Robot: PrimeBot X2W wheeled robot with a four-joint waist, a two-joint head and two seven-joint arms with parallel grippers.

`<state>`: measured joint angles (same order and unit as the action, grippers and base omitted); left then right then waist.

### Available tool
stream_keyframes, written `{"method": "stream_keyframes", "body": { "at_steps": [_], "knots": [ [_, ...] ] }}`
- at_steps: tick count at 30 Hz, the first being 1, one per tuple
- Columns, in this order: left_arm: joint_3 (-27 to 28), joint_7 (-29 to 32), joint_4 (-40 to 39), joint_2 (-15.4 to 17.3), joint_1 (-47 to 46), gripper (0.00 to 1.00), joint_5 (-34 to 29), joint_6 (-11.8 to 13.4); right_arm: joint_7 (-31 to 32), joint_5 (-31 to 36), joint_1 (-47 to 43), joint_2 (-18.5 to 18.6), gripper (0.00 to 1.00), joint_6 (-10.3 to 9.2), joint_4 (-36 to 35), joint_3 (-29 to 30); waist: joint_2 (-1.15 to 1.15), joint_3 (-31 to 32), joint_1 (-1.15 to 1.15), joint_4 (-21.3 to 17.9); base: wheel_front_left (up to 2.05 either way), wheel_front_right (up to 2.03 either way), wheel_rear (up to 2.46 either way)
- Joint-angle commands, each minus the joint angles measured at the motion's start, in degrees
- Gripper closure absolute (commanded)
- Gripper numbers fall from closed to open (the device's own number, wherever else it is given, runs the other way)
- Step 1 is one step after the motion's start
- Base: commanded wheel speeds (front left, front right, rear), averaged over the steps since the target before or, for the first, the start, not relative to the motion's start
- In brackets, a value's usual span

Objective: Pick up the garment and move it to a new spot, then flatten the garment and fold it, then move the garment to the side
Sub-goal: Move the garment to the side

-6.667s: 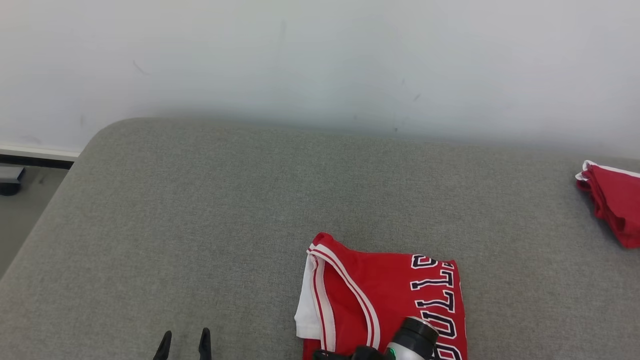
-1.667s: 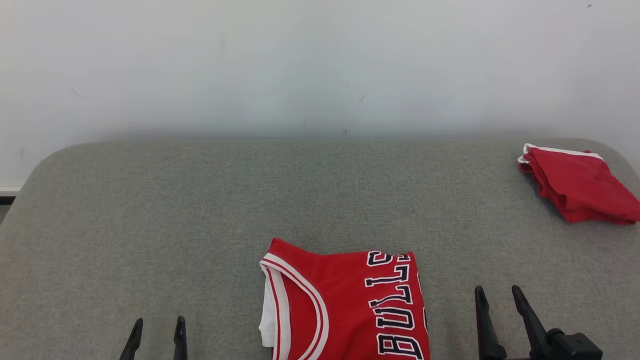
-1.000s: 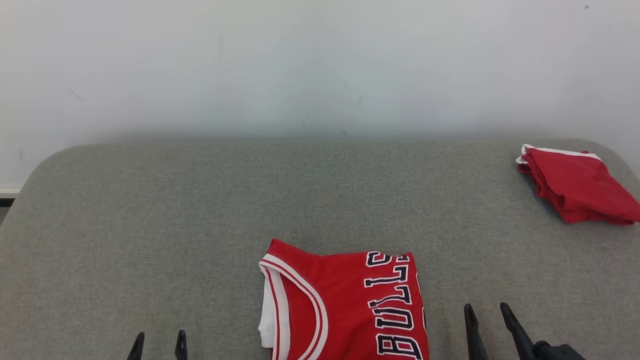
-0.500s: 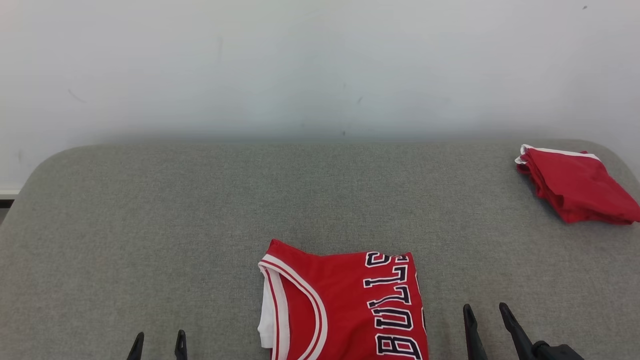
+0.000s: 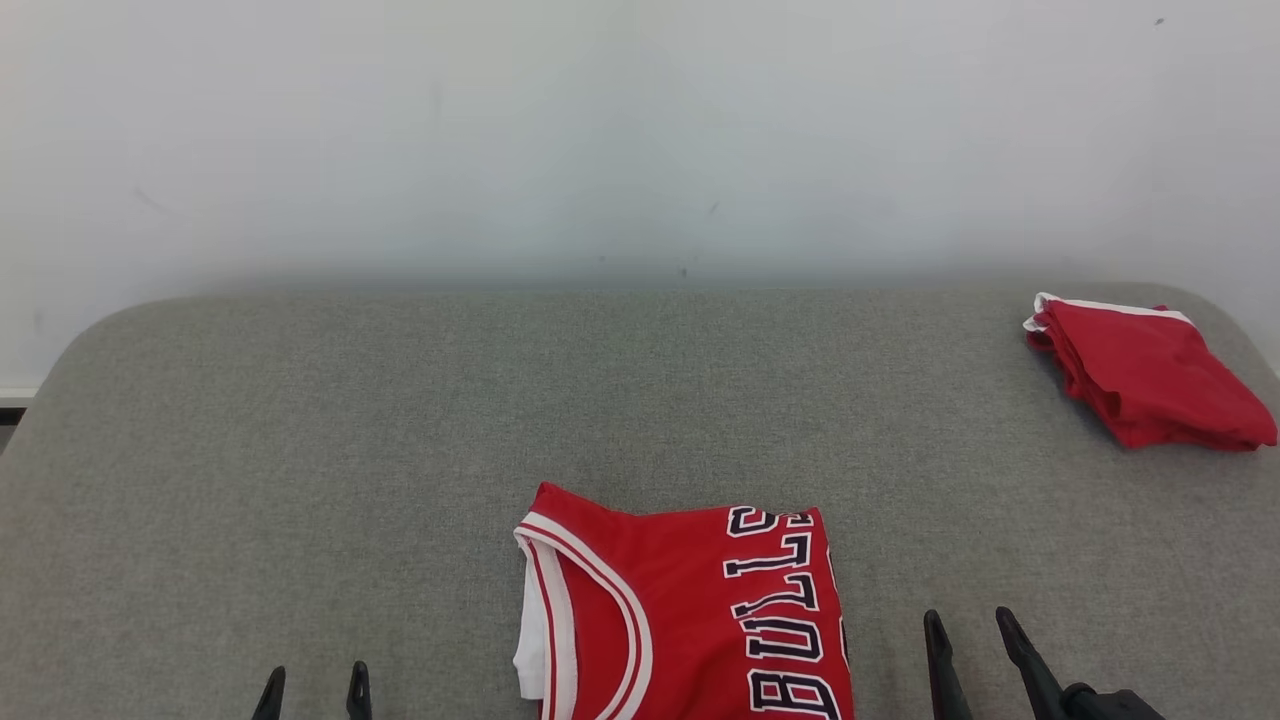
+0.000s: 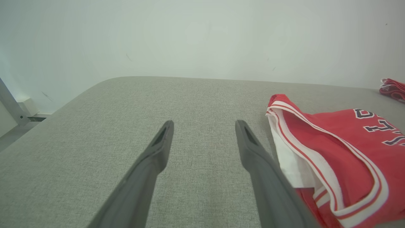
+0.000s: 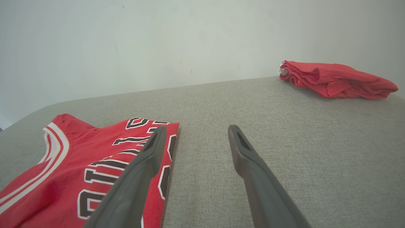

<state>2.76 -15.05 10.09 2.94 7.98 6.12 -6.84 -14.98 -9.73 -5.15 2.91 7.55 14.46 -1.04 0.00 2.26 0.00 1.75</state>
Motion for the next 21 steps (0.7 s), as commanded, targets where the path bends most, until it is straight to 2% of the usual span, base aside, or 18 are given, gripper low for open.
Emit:
{"method": "stream_keyframes", "body": {
  "at_steps": [1, 21],
  "knots": [
    [0.2, -0.2, 0.2, -0.1, 0.0, 0.0, 0.1, -0.1, -0.2, 0.2, -0.2, -0.1, 0.0, -0.11, 0.2, 0.0, 0.0, 0.0, 0.0, 0.0, 0.0, 0.0, 0.0],
    [0.3, -0.2, 0.5, -0.1, 0.0, 0.0, 0.4, -0.3, -0.2, 0.4, -0.2, -0.1, 0.0, -0.11, 0.3, -0.1, 0.0, 0.3, 0.0, -0.3, 0.0, 0.0, 0.0]
  ]
}}
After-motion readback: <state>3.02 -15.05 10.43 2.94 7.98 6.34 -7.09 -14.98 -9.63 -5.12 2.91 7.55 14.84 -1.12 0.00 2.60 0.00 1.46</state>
